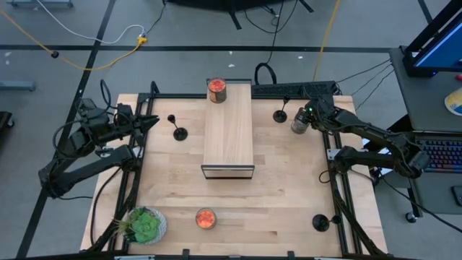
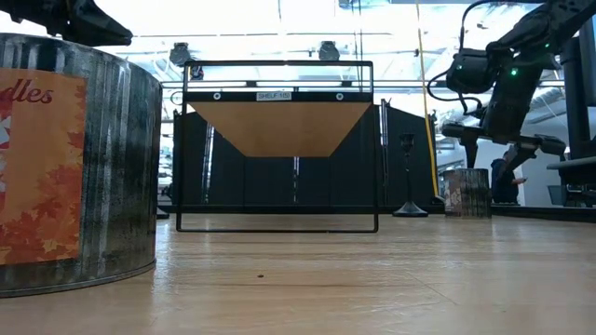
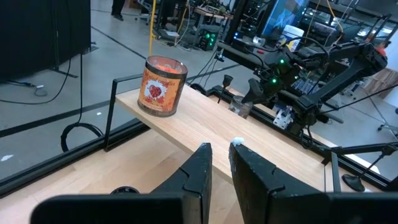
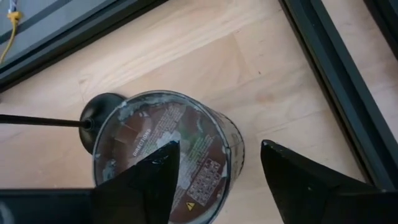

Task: Pick & Place candle stick holders
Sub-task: Align the brown scented candle with the orange scented candle on the shelf

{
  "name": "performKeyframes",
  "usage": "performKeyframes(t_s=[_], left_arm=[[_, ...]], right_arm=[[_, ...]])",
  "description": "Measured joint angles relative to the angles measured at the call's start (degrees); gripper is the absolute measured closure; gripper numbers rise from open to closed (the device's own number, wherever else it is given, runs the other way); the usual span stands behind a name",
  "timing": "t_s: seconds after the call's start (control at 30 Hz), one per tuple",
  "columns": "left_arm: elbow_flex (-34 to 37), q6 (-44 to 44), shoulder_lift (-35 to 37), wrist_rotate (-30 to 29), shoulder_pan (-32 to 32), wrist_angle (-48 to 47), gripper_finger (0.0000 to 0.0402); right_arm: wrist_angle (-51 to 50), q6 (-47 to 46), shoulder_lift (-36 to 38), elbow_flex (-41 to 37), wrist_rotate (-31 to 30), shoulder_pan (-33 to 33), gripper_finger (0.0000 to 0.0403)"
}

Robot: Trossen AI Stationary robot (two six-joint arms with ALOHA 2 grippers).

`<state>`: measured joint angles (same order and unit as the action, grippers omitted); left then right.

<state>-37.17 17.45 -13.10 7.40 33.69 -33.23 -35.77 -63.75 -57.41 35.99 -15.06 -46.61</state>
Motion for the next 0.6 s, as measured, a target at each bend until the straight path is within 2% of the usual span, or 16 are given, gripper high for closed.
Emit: performKeyframes(t_s=[0.6], left_arm=[[-0.01,-0.43,0.00,-0.09,-0.02,0.01,0.0339]], right_arm=[[-0.17,0.10,0.00,0.00,-1.25,-1.86,0.0205]])
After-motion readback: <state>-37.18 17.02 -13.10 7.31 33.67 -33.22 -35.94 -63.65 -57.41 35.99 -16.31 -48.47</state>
